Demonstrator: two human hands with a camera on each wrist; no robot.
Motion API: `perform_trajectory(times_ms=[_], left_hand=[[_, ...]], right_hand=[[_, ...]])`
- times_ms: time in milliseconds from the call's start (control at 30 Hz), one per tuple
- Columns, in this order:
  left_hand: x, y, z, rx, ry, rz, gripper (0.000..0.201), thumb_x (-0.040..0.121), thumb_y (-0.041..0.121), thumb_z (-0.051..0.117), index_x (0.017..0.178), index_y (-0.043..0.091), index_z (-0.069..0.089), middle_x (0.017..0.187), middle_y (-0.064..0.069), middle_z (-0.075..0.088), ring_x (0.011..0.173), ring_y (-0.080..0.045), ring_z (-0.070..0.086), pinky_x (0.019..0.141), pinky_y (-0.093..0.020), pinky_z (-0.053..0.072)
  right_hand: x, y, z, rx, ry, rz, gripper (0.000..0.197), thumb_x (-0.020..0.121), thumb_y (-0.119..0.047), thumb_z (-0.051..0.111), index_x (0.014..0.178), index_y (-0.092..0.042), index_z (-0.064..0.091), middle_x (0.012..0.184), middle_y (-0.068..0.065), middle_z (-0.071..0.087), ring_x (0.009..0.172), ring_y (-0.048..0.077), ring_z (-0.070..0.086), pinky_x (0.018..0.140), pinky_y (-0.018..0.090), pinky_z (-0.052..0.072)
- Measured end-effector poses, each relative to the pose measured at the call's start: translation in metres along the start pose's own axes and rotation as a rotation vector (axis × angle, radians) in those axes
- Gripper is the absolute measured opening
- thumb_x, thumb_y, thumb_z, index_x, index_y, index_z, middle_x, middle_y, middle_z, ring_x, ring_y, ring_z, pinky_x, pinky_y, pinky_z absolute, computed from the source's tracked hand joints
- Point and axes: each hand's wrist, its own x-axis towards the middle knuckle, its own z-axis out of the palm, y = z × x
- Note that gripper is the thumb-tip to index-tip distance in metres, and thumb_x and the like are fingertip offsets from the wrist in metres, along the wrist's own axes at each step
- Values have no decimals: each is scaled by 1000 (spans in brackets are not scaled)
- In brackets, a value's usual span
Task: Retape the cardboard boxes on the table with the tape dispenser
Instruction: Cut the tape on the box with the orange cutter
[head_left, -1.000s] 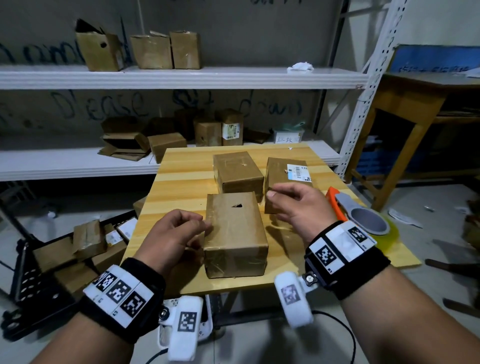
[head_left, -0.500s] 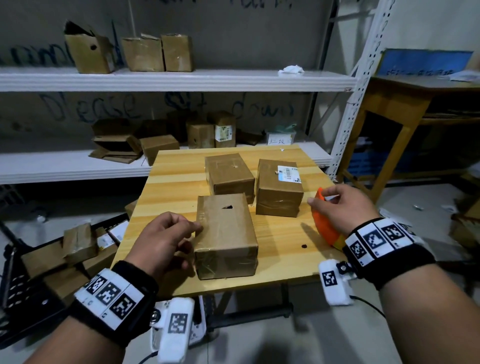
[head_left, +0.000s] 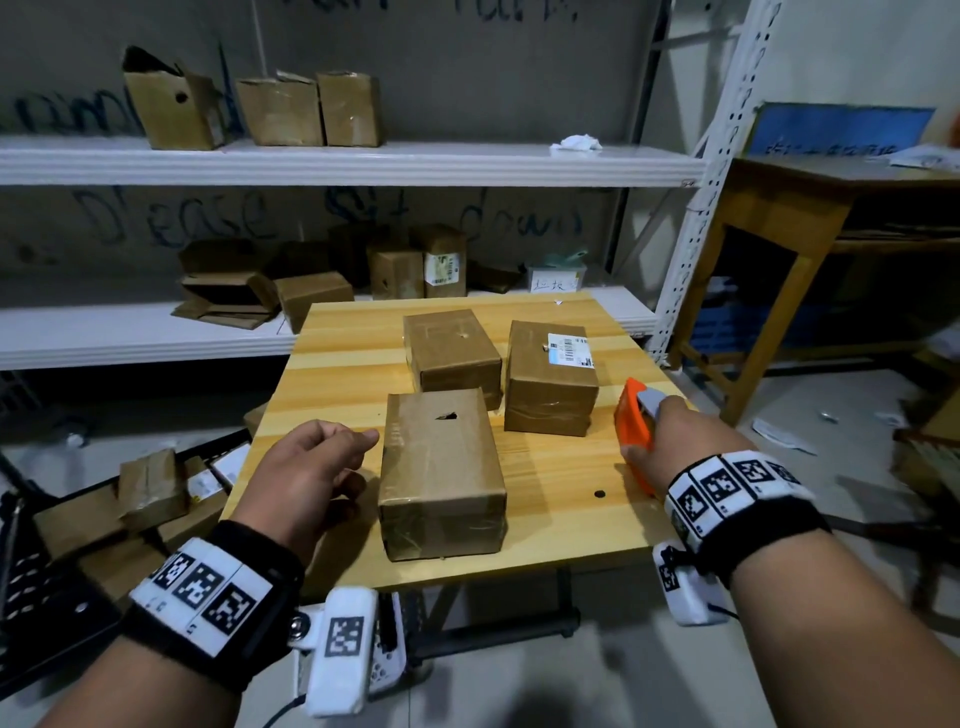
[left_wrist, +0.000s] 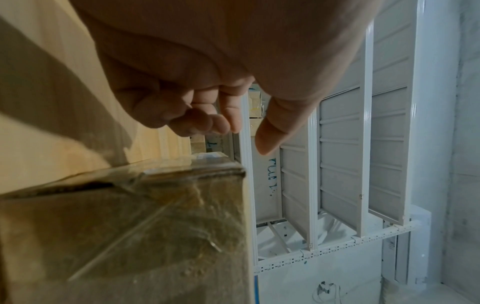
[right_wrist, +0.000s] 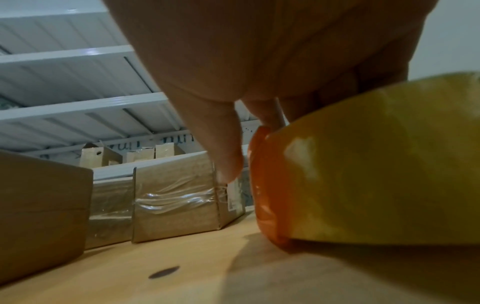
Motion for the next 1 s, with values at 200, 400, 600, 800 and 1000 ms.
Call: perform_trajectory(times_ms=[200, 400, 600, 800, 1000], left_hand=[[0, 4, -1, -32, 5, 20, 16, 91, 24, 74, 89, 17, 59, 81, -3, 57, 65, -20, 53, 62, -36, 43], [0, 7, -3, -55, 16, 29, 17, 90, 23, 74, 84, 18, 59, 79, -2, 56, 62, -18, 52, 59, -34, 42], [0, 8, -6, -47, 32, 31, 19, 92, 23, 74, 81, 20, 59, 79, -1, 55, 61, -17, 52, 55, -32, 43], [-3, 20, -4, -94, 52, 96, 20, 94, 19, 70, 80, 18, 56, 73, -2, 54, 56, -18, 50, 46, -29, 39], [-19, 40, 4, -119, 25, 163, 19, 96, 25, 68, 81, 18, 59, 73, -1, 56, 57, -19, 53, 44, -29, 38]], right_hand=[[-1, -7, 5, -30, 29, 8, 38, 99, -19, 51, 134, -9, 40, 115, 14, 69, 84, 31, 59, 70, 39, 48], [0, -8, 5, 54, 45, 34, 41, 101, -20, 51, 138, -10, 38, 122, 17, 68, 100, 36, 67, 74, 42, 50], [-15, 5, -37, 372, 259, 27, 34, 105, -30, 45, 133, -12, 47, 117, 24, 67, 102, 41, 64, 77, 41, 40], [-38, 0, -67, 689, 426, -143, 27, 98, -46, 55, 109, -25, 67, 105, 5, 70, 91, 27, 57, 74, 37, 42], [-72, -17, -75, 956, 275, -402, 39, 81, -66, 70, 93, -28, 70, 91, -11, 71, 76, 5, 67, 57, 23, 46]])
